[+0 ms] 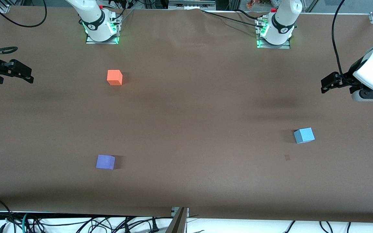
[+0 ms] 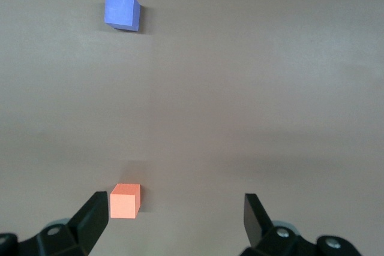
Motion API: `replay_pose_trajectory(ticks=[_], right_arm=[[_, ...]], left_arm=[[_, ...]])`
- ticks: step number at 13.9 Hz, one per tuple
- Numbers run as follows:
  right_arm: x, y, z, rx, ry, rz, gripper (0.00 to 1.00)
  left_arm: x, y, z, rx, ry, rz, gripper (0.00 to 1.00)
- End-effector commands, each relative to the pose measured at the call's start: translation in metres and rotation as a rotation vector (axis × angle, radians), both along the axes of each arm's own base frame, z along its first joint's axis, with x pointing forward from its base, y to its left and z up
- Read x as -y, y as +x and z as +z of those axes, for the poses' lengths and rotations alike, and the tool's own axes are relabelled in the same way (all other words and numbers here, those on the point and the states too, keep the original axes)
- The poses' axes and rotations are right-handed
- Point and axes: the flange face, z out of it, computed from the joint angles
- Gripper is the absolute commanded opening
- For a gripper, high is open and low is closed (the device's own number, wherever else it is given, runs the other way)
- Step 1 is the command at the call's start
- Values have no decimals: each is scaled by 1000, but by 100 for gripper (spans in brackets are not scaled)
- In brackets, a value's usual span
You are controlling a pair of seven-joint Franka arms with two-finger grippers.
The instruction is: Place blue block between orange and purple blocks
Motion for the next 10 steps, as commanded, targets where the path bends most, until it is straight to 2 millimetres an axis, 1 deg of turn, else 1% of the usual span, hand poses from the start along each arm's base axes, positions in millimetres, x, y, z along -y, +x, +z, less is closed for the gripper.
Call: replay_pose_trajectory(ticks=[1, 5, 9, 10], right_arm=[[3, 3, 4, 8, 18, 7, 100], [2, 3, 4, 6, 17, 10, 100], [4, 3, 4, 8, 18, 5, 100], [3, 5, 0, 2, 17, 7, 100]], left_arm=[[0, 5, 5, 6, -9, 7, 100], [-1, 5, 5, 6, -10, 9, 100], [-9, 13, -13, -23, -6, 22, 100], [-8, 18, -24, -39, -10, 21, 100]])
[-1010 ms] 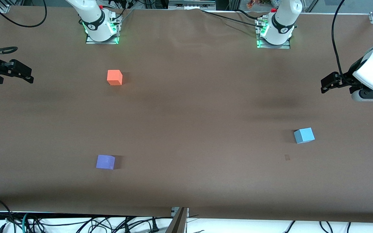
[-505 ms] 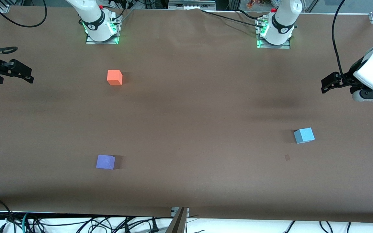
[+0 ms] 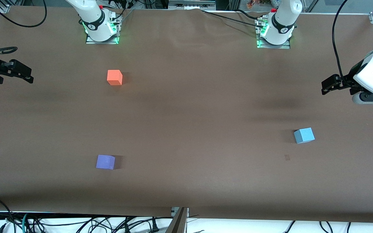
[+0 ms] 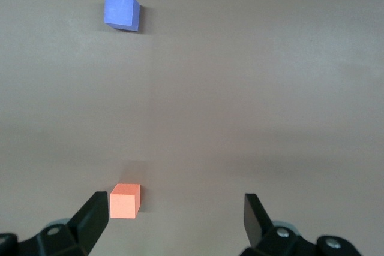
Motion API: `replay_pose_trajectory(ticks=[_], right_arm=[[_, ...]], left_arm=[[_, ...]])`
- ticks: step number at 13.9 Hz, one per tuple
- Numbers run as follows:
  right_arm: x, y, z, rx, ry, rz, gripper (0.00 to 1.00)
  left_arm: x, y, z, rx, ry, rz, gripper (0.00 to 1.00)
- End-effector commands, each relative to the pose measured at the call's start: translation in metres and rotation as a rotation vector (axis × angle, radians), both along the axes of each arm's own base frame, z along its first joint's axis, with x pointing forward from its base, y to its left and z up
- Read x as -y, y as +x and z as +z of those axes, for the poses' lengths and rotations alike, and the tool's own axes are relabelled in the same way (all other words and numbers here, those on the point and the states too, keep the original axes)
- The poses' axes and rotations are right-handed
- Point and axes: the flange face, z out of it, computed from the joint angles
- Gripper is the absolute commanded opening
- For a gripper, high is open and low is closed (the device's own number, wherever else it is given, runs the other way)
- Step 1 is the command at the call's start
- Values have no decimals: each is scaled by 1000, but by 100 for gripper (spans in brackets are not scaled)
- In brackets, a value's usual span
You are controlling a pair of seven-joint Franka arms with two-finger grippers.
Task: Place blue block between orange and purple blocks
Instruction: 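Move the left gripper down over the light-blue cube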
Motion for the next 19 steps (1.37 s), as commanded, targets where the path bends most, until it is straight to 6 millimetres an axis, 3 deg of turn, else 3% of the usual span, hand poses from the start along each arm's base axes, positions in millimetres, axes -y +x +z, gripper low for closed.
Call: replay_pose_trajectory(ticks=[1, 4, 7, 9, 11, 15, 17, 19], right_arm=[[1, 4, 1, 4, 18, 9, 100], [2, 5, 1, 2, 18, 7, 100], [0, 5, 3, 7, 20, 11, 100], [0, 5, 3, 5, 20, 11, 100], [1, 5, 3, 8, 20, 9, 100], [2, 5, 3, 8, 18, 8, 100], [2, 5, 3, 7, 18, 7, 100], [2, 5, 3, 8, 18, 8, 100]], left_arm=[[-1, 18, -17, -5, -20, 10, 100], [-7, 41, -49, 20, -51, 34, 100], [-5, 58, -96, -8, -56, 37, 100], [-2, 50, -113, -59, -56, 34, 100], [0, 38, -145, -91, -48, 54, 100], [-16, 1, -249, -3, -42, 82, 100], [-33, 1, -284, 38, -39, 109, 100], [-38, 8, -324, 66, -36, 117, 100]])
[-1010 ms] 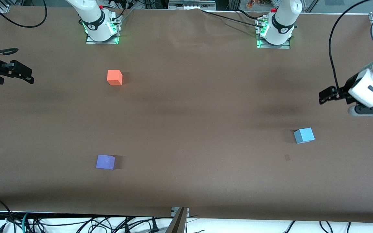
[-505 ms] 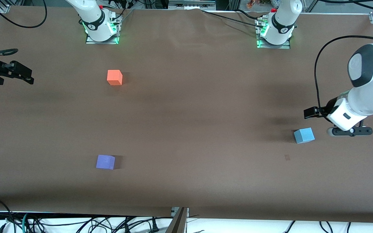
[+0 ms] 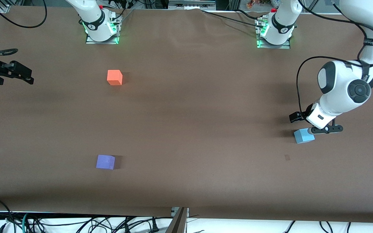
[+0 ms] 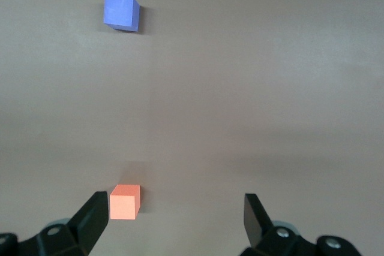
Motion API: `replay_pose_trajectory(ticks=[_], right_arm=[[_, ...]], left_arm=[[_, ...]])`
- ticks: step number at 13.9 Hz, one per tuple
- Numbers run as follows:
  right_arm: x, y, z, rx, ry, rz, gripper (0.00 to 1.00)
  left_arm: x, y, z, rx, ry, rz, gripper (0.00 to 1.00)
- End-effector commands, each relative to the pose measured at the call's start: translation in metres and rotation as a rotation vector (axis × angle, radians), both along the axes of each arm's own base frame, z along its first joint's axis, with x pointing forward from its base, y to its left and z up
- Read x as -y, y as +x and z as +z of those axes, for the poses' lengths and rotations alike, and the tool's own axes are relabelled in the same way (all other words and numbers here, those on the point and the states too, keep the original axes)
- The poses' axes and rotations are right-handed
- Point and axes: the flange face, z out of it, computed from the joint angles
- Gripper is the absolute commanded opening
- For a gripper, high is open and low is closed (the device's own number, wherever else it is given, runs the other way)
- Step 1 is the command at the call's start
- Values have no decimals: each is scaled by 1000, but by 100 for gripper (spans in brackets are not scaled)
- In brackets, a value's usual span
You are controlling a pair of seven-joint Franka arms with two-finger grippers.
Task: Place blue block between orange and purple blocks
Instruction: 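Close the left gripper on the light-blue cube and lift it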
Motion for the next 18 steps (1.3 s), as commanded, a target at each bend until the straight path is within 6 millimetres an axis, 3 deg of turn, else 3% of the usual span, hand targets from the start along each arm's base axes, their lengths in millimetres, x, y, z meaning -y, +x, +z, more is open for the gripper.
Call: replay_pose_trajectory(ticks=[1, 7, 18], right_arm=[[2, 2, 5, 8, 18, 7, 100], [1, 2, 6, 11, 18, 9, 100], [-2, 2, 6, 11, 17, 15, 100]], left_arm=[[-7, 7, -37, 35, -3, 29, 100], [-44, 28, -42, 58, 2, 109, 100], [-51, 48, -60, 61, 3, 108, 100]])
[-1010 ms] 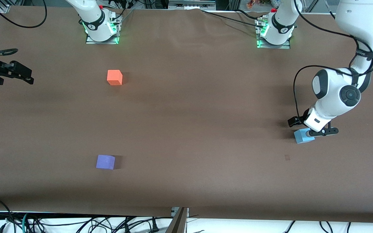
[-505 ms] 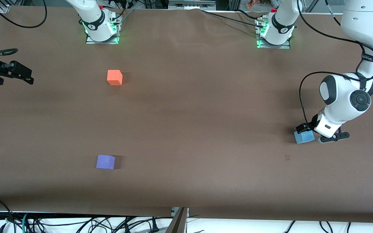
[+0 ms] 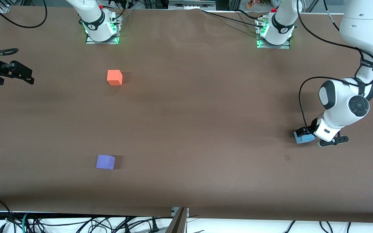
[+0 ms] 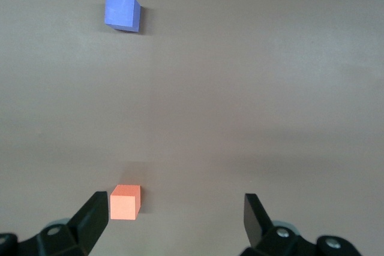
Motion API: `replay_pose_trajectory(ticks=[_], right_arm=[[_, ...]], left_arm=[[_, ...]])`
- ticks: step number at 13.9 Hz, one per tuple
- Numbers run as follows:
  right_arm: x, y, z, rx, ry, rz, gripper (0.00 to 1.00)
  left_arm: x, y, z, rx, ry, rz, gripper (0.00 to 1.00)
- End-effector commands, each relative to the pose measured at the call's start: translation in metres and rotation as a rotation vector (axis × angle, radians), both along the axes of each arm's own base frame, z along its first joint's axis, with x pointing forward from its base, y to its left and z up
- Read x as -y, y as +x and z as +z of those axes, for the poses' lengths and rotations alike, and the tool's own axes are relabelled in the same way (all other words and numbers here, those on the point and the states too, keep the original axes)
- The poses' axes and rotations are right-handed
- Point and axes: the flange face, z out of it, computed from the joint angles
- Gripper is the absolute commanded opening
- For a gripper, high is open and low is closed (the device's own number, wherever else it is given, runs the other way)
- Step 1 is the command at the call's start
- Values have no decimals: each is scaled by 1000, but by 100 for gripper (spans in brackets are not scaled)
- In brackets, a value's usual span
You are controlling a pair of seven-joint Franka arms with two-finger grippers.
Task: Place blue block between orange and purple blocks
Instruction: 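Close the left gripper on the light-blue cube and lift it, then carry the blue cube toward the table middle and release it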
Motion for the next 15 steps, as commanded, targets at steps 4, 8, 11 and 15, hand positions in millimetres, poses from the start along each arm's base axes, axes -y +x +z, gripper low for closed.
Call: replay_pose_trajectory(ticks=[4, 8, 11, 15], right_arm=[[2, 2, 5, 9, 18, 8, 100], [2, 2, 5, 9, 16, 8, 100], [2, 2, 5, 9, 16, 8, 100], [5, 2, 5, 9, 16, 2, 100]], left_arm=[[-6, 16, -8, 3, -5, -38, 52], [0, 16, -7, 0, -5, -50, 9], [38, 19, 12, -10, -27, -97, 9], [131, 28, 51, -46, -105, -215, 7]])
